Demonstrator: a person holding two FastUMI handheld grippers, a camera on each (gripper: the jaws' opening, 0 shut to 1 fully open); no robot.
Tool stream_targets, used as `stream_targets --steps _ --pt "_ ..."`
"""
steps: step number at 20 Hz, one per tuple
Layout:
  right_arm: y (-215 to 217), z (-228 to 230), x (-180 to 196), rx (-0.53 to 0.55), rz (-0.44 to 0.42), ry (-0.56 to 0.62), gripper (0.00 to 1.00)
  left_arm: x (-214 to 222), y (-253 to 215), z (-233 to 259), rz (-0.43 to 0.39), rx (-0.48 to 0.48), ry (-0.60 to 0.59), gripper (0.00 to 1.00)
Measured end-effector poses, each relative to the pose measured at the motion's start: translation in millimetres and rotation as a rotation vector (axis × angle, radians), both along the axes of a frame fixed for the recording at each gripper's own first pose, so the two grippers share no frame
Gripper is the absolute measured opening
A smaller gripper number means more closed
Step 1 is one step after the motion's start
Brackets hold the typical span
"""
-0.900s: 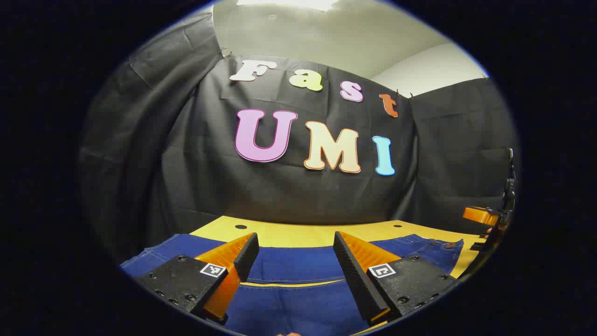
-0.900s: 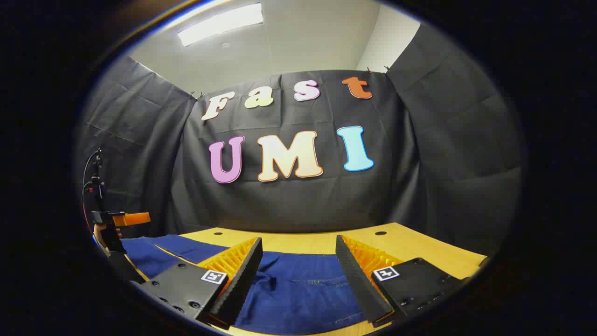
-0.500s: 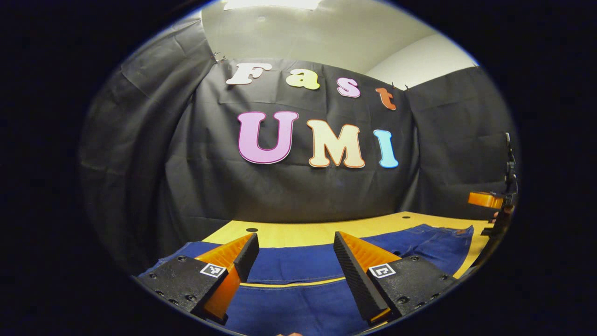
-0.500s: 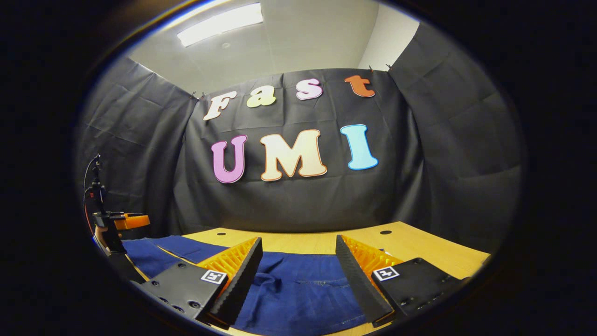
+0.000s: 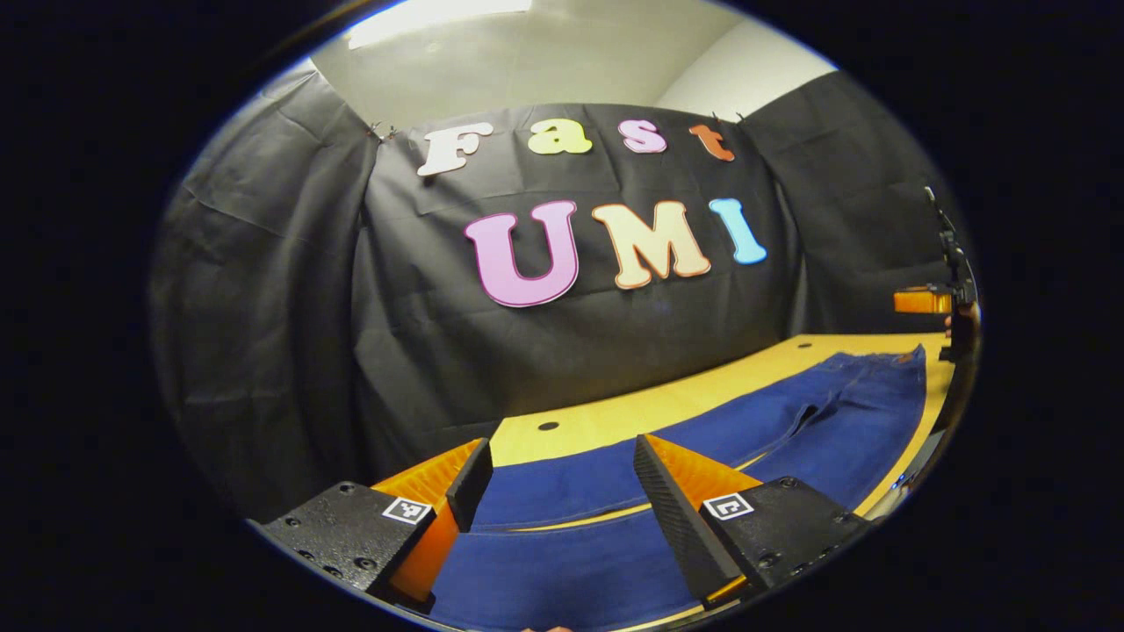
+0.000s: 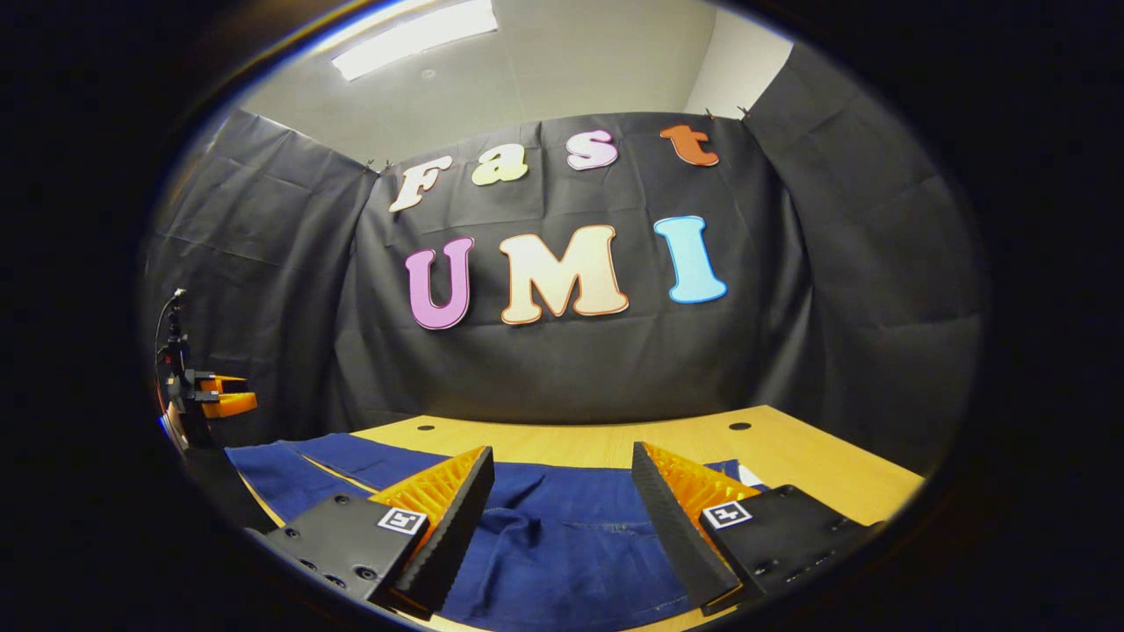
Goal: Grasp the waist and the cuffs of the jeans and fold them to make the two legs overlap; first hold the waist and fold one-third of the jeans toward the cuffs, then hold the cuffs and fold the remaining one-third in the same direction to finish folding.
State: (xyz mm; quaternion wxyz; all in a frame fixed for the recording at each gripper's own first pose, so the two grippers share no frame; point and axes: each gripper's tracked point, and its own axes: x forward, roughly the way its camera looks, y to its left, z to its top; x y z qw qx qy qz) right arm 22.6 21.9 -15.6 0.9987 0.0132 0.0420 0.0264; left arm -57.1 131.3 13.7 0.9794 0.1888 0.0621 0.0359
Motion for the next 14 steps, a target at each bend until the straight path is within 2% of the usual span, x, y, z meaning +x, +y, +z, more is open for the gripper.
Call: stream_targets --steps 1,2,4,8,14 --pt "0.4 -1.4 1.1 0.013 0.001 0.006 0.98 -7.3 13.3 -1.5 0.009 0.058 0.032 1.0" --pt "0.7 -0.1 1.1 0.023 0.002 0.005 0.98 -16.9 24.1 -4.2 0.008 0.106 0.069 0.95" --pt "-0.9 1.7 2.0 0.027 0.002 -0.003 0.98 -32.7 35.5 -11.3 -0.011 0.16 0.136 0.95" --pt "-11.7 -0.1 3.1 0.022 -0.028 0.001 0.98 -55.2 42.0 -43.5 -0.055 0.184 0.278 0.95" --pt "-21.4 2.3 -2.6 0.029 -0.065 0.002 0.97 -83.0 19.4 -87.3 -0.199 0.257 0.502 0.96"
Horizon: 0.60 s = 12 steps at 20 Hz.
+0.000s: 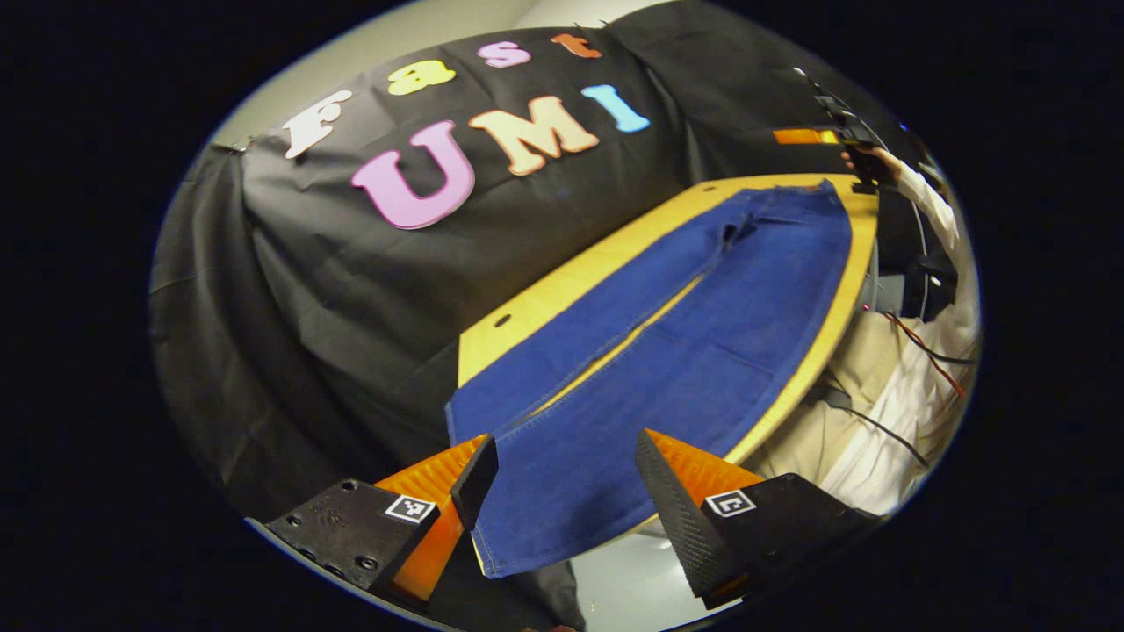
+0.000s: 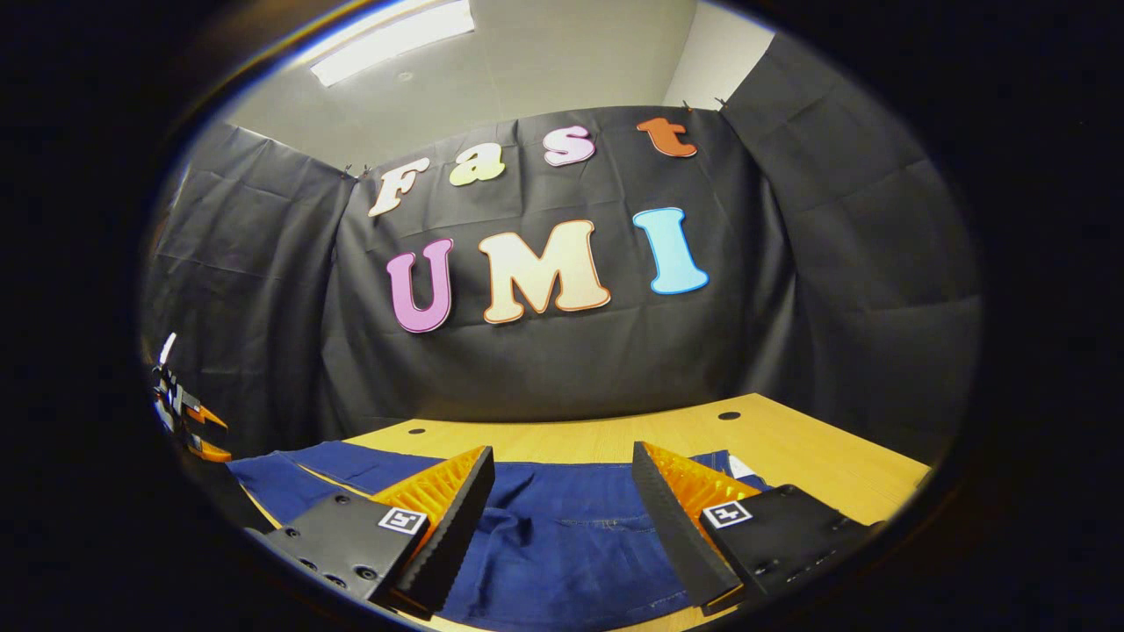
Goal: Grasp the waist and the cuffs of the jeans and fold them to make the two legs overlap; first hold the waist and fold one-third of the jeans toward the cuffs, then hold the cuffs and fold the remaining one-third in the same direction to finish folding.
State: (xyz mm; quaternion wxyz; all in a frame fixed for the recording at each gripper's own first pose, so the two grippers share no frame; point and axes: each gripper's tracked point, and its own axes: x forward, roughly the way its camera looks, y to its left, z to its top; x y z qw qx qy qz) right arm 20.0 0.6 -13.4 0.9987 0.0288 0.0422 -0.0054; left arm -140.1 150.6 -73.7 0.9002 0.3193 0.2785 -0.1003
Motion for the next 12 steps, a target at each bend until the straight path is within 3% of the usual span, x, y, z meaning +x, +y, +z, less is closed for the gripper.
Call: stream_targets --steps 6,12 --pt "-5.9 0.0 -6.2 0.016 -0.02 0.002 0.98 -24.8 -8.1 -38.6 -0.083 0.001 0.27 0.96" --pt "-11.3 -2.7 -7.5 0.0 -0.034 0.011 0.98 -27.0 -3.2 -54.2 -0.089 0.005 0.411 0.96"
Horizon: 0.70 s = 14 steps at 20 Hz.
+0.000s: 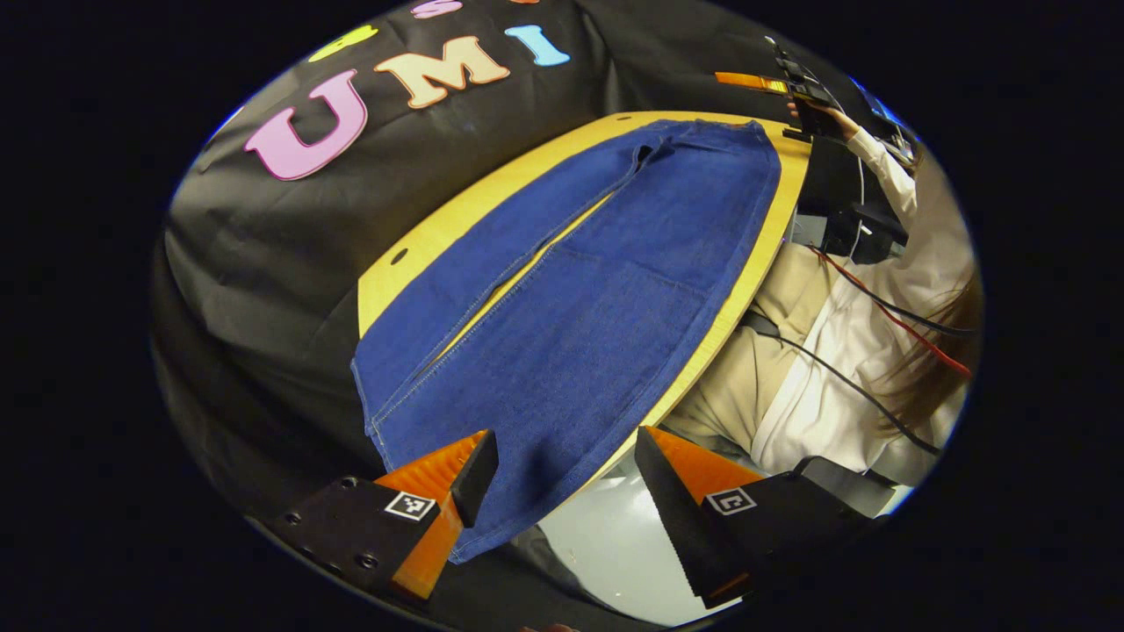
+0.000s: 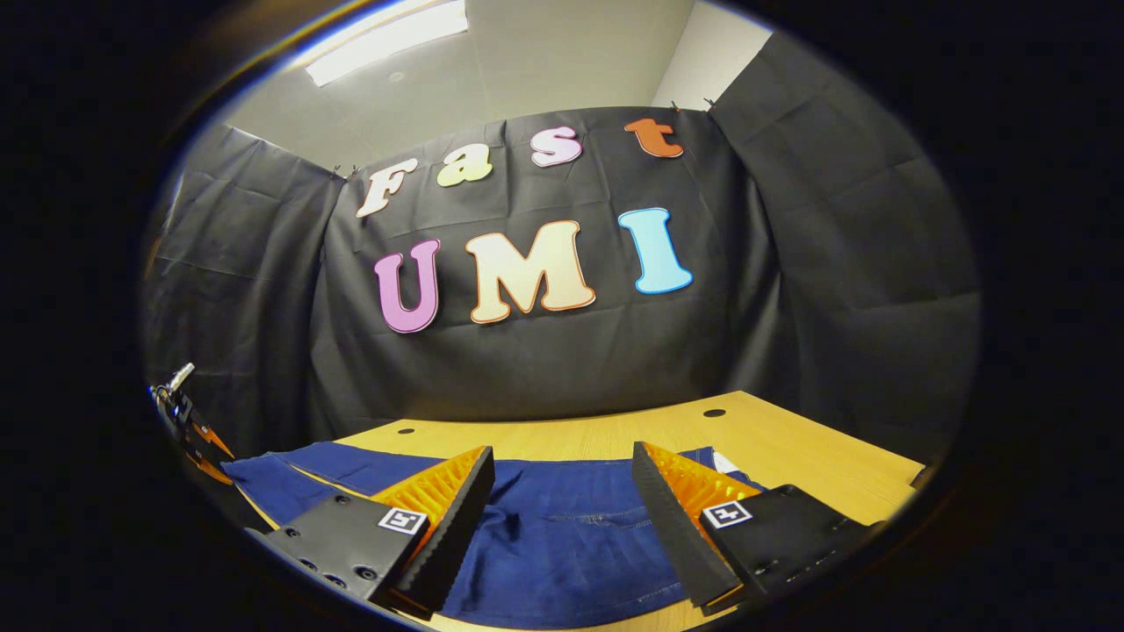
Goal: Grasp the waist and the cuffs of the jeans and fold them to make the two legs overlap; first hold the waist and fold one-third of the jeans toward the cuffs, then hold the cuffs and fold the remaining one-third in the same direction to finish folding.
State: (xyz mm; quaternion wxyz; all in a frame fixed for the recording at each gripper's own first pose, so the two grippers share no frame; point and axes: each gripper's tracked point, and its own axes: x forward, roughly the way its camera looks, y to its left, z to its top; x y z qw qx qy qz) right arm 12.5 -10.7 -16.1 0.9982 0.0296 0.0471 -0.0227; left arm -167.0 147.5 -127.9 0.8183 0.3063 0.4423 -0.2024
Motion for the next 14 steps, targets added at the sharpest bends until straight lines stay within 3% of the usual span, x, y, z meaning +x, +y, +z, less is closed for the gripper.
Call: stream_targets --steps 4,14 --pt "-6.6 2.0 -0.7 -0.002 -0.013 0.0 0.98 -3.8 2.9 -16.5 0.003 0.016 0.105 0.96" --pt "-6.7 -10.9 1.3 -0.031 -0.007 0.036 0.98 -8.7 2.1 -29.4 -0.029 0.047 0.225 0.96"
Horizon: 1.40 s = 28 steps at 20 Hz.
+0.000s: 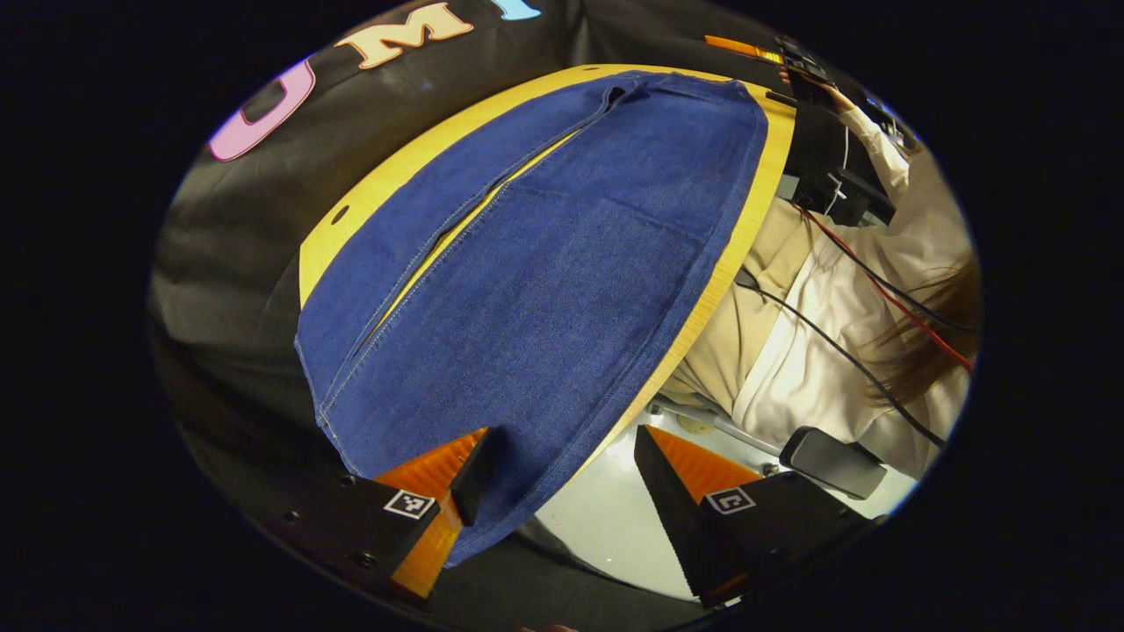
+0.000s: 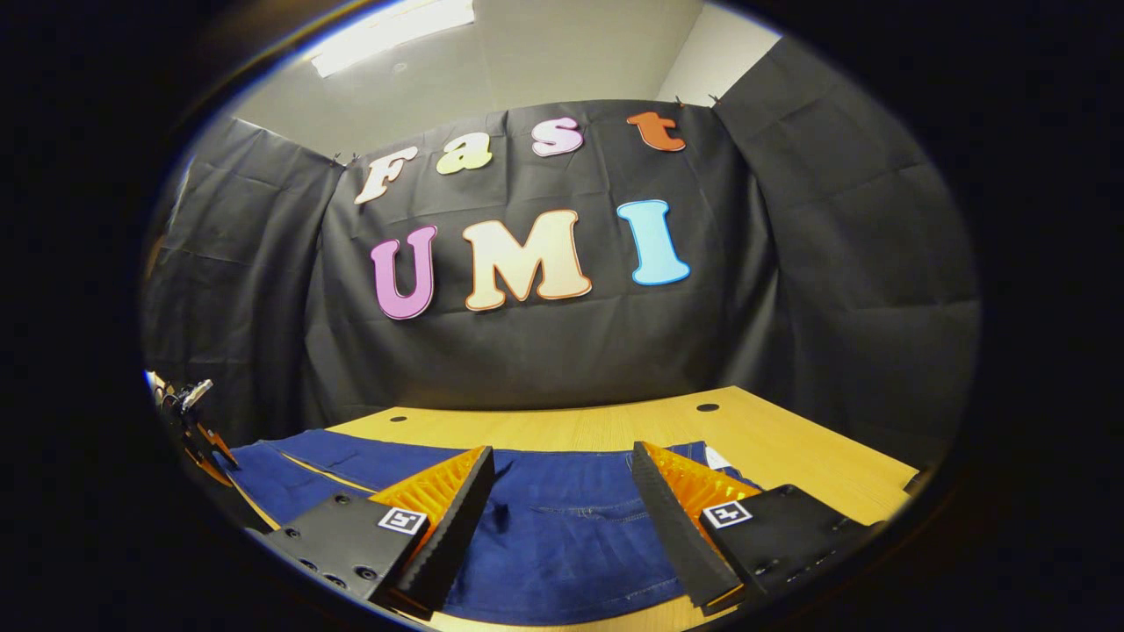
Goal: Grasp the waist and the cuffs of the jeans and fold them to make the two legs overlap; first hold the waist and fold one-third of the jeans toward the cuffs, then hold the cuffs and fold the remaining one-third in the same direction to finish folding.
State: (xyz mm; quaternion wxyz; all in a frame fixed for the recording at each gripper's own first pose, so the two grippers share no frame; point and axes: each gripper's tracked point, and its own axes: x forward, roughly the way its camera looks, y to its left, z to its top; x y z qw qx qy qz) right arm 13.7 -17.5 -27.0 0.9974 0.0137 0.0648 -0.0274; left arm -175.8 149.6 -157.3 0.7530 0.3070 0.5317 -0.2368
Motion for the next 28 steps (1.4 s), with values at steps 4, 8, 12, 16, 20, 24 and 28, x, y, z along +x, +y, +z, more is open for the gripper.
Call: stream_targets --steps 4,8,12,16,20,24,28 --pt "-2.1 -6.5 2.0 0.006 -0.007 0.011 0.98 0.9 -0.3 6.5 -0.001 0.001 0.002 0.96" --pt "-2.5 -11.3 0.9 0.009 -0.013 0.024 0.98 6.5 1.7 9.3 -0.007 0.014 0.002 0.95" --pt "-3.5 -9.3 -0.1 0.003 -0.015 0.019 0.98 3.7 3.5 3.1 0.006 -0.002 0.045 0.96" --pt "-6.1 -7.3 -1.7 0.005 -0.018 0.017 0.98 -1.8 11.4 -2.4 0.003 0.001 0.124 1.0" --pt "-12.1 -10.1 -4.6 -0.001 -0.039 0.022 0.98 -3.7 12.7 -0.8 0.016 -0.003 0.184 0.96" --pt "-13.2 -16.2 -3.3 0.014 -0.042 0.037 0.98 -5.6 11.1 -1.0 0.019 -0.008 0.23 0.95" --pt "-12.4 -20.5 -2.1 0.008 -0.041 0.046 0.98 -4.4 9.0 0.0 0.035 -0.024 0.262 0.95"
